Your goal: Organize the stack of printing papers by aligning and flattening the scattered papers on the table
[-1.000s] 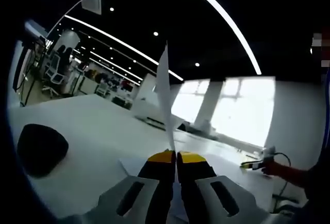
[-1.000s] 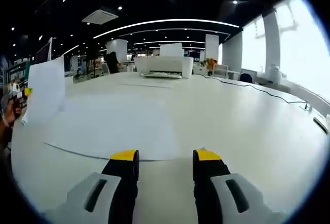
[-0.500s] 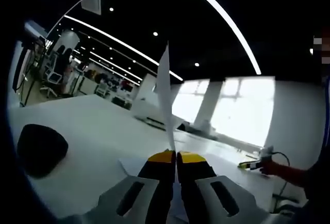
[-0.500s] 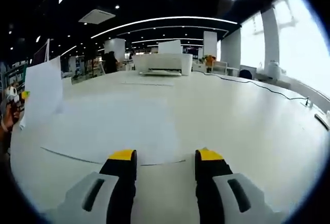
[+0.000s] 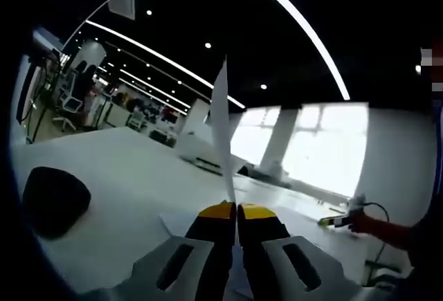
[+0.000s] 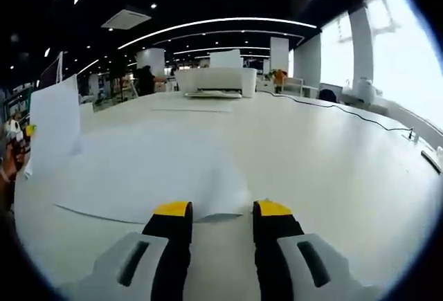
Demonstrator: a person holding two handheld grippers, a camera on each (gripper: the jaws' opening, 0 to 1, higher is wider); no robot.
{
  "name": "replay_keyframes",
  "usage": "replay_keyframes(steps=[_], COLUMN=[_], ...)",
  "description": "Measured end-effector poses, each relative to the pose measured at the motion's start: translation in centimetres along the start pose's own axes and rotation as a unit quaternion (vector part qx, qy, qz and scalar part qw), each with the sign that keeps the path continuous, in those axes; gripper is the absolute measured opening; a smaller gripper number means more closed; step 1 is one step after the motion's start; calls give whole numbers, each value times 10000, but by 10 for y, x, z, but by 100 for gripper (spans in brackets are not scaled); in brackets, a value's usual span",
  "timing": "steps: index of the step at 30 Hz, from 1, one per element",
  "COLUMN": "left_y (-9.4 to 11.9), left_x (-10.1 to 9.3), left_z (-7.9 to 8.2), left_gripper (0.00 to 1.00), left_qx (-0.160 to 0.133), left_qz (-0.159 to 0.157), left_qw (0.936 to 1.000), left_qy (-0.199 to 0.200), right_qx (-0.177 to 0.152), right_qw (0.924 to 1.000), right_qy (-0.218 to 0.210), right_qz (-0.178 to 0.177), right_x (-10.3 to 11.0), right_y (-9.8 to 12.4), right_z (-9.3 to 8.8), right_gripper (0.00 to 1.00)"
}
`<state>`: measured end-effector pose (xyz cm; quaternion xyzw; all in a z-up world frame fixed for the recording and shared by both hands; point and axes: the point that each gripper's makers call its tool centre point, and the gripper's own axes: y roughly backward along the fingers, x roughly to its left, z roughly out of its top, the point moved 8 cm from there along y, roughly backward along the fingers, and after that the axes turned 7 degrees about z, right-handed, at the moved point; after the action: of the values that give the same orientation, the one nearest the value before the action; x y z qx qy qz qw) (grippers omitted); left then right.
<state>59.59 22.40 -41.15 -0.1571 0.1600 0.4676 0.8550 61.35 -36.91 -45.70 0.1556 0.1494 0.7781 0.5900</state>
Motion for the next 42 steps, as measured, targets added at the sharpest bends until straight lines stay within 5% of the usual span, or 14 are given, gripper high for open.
replay_keyframes(steps=[4,13,25,33,42], left_y=[0,0,0,-1,0], left_x=[0,0,-1,-1,-1], left_z=[0,0,-1,-1,0], left_gripper=[6,6,6,6,6], left_qx=[2,21,30,47,23], left_qz=[0,-21,-37,-37,-46], left_qw=[10000,10000,10000,10000,10000], left_qy=[-5,-3,21,26,39], right_qx=[13,-144,-344,-888,-987], right_qw=[10000,9995,9990,9946,9915], right_qy=[-12,-199,-159,316,693], right_qz=[41,184,231,436,497], right_x=[7,15,22,32,46], right_y=[-1,-4,0,22,39], right_z=[1,2,4,39,63], right_gripper=[15,0,0,0,0])
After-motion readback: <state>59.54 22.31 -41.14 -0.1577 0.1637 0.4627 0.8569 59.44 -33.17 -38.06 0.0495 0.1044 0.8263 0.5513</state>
